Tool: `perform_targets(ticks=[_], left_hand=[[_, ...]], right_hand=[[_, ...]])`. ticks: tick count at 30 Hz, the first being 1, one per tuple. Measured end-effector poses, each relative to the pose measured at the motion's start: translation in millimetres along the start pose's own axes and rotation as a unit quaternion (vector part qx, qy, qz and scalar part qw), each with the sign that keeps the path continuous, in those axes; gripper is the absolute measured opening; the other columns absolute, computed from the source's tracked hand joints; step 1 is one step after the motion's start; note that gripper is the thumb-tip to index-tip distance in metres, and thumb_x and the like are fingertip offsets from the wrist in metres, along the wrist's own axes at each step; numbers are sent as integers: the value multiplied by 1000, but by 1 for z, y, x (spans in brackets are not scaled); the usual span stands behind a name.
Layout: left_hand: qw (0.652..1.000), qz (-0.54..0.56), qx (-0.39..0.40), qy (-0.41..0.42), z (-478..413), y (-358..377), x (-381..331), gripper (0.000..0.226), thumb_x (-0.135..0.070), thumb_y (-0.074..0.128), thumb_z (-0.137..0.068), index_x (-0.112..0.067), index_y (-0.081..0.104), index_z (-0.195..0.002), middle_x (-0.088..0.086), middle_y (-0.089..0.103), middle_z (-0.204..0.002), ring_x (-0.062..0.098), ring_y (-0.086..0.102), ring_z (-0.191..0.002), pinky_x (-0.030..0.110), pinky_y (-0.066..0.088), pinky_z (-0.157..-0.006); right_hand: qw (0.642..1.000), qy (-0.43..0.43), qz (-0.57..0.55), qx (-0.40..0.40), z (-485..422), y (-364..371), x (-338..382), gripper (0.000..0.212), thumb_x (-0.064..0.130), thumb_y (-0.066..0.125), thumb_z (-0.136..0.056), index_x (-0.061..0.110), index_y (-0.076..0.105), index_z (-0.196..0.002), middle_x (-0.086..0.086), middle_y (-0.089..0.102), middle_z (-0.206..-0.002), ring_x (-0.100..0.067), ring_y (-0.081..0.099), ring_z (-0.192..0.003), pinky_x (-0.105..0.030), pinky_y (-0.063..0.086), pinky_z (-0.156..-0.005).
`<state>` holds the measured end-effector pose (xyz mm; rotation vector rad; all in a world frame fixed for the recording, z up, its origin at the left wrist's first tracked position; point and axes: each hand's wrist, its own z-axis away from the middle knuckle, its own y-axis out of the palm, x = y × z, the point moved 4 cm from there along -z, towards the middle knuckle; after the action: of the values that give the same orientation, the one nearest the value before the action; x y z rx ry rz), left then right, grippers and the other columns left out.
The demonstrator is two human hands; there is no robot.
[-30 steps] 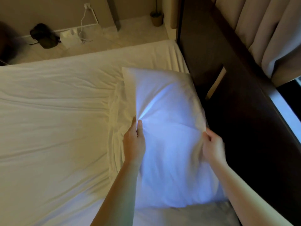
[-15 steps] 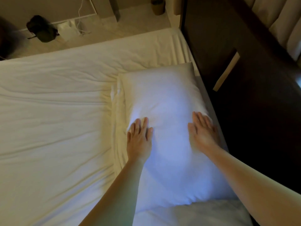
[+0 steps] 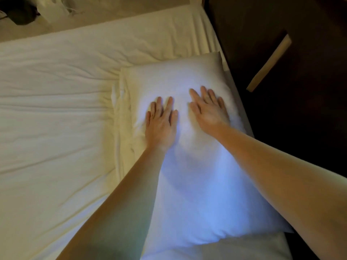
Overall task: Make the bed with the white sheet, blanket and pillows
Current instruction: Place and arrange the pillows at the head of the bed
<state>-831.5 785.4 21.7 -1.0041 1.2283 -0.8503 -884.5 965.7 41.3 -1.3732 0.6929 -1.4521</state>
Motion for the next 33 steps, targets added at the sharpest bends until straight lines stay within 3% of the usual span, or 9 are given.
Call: perform_targets(ticks=[3,6,9,12,16,19,23,27,33], left_hand=[[999,-18,-5,-33,18,10,32,60,-56,13,-104,-40,20,-161,0,20,-169,23,17,-156,46,20,-123],[994,20,33,-105,35,15,65,66,-60,5,-98,-42,11,-161,-7,11,-171,22,11,-157,49,19,-124],[985,21,64,-157,48,14,87,70,-58,7,-99,-30,14,-163,-6,7,-171,26,11,-156,58,22,-120],[984,52,14,-169,67,-6,63,67,-54,22,-106,-19,18,-163,2,12,-171,28,14,-156,53,20,-123],[996,16,-79,-28,124,-32,-10,63,-45,34,-107,-14,24,-162,10,21,-168,34,26,-152,46,27,-121],[999,-15,-39,11,180,-17,-36,62,-44,37,-107,-20,21,-163,9,20,-169,30,24,-154,45,26,-123],[997,-61,35,-12,242,5,-14,61,-54,29,-107,-32,15,-163,-2,15,-170,21,18,-156,44,23,-123],[995,-79,50,-35,264,3,5,62,-60,27,-106,-39,10,-163,-9,12,-171,16,15,-157,40,22,-123],[990,-58,103,-72,280,-12,15,62,-63,21,-105,-42,6,-162,-14,9,-170,13,9,-157,38,30,-120]], right_hand=[[998,60,22,-9,18,15,-40,58,53,13,-101,45,10,-158,11,10,-169,-15,7,-155,-48,7,-125],[983,181,1,6,34,14,-92,59,53,12,-102,40,12,-159,7,14,-169,-23,12,-155,-54,15,-122],[967,252,-17,31,59,5,-125,63,55,11,-103,31,15,-161,-1,16,-168,-32,14,-154,-59,17,-121],[982,185,3,-42,93,-10,-107,60,51,19,-106,32,11,-162,-6,15,-169,-34,16,-153,-55,21,-121],[994,76,-11,-73,159,-1,-42,61,46,26,-104,33,12,-162,-4,12,-169,-28,11,-156,-50,18,-123],[996,50,51,-45,205,25,-17,62,54,26,-104,39,7,-161,0,11,-170,-26,12,-156,-51,17,-123],[996,18,93,-6,245,42,-37,61,59,24,-103,43,9,-160,5,10,-170,-19,11,-156,-49,14,-124],[995,56,85,9,254,36,-66,63,61,28,-101,44,12,-159,4,15,-169,-17,13,-155,-50,18,-123],[987,145,6,64,273,20,-84,63,68,18,-99,52,-4,-156,15,-1,-169,-17,6,-156,-47,24,-121]])
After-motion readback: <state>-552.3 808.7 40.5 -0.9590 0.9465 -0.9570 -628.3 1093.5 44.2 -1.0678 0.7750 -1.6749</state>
